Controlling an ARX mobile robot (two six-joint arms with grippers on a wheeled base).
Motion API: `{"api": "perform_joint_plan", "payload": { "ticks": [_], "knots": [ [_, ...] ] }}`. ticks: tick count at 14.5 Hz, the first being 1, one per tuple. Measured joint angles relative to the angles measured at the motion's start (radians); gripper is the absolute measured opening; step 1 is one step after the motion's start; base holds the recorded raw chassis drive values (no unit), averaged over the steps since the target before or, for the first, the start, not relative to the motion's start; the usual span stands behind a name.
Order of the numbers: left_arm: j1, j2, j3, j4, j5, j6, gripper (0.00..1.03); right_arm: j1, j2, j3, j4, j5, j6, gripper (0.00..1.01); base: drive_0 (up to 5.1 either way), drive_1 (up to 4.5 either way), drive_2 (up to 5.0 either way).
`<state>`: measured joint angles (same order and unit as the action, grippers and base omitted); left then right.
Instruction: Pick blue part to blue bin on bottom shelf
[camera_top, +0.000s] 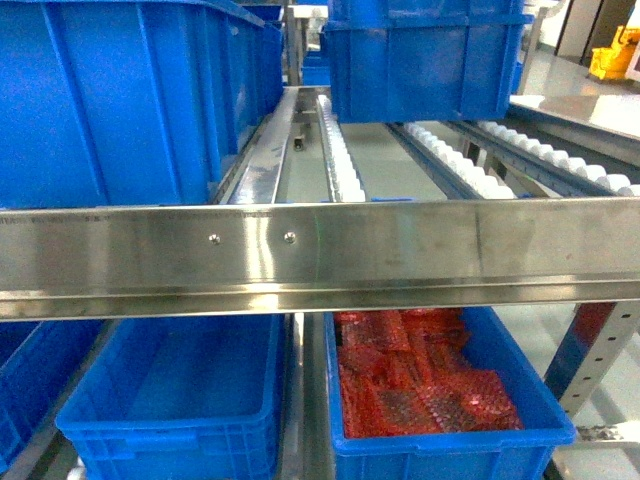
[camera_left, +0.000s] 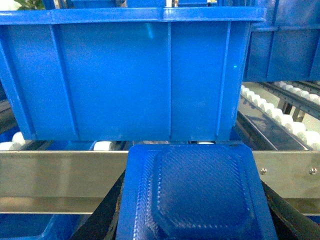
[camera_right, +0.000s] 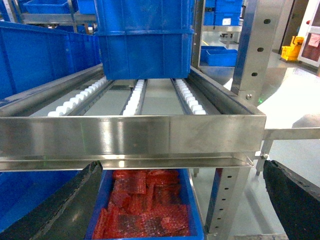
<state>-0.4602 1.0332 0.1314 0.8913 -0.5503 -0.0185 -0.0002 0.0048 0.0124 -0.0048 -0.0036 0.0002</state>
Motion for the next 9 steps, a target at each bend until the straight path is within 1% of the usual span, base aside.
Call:
{"api": "perform_joint_plan", "payload": {
  "ticks": [9],
  "knots": [
    [0.0,0.0,0.0,0.0,0.0,0.0,0.44,0.0,0.0,0.0,0.0,0.0,0.0,0.98,0.0,0.0,0.0]
  ]
}}
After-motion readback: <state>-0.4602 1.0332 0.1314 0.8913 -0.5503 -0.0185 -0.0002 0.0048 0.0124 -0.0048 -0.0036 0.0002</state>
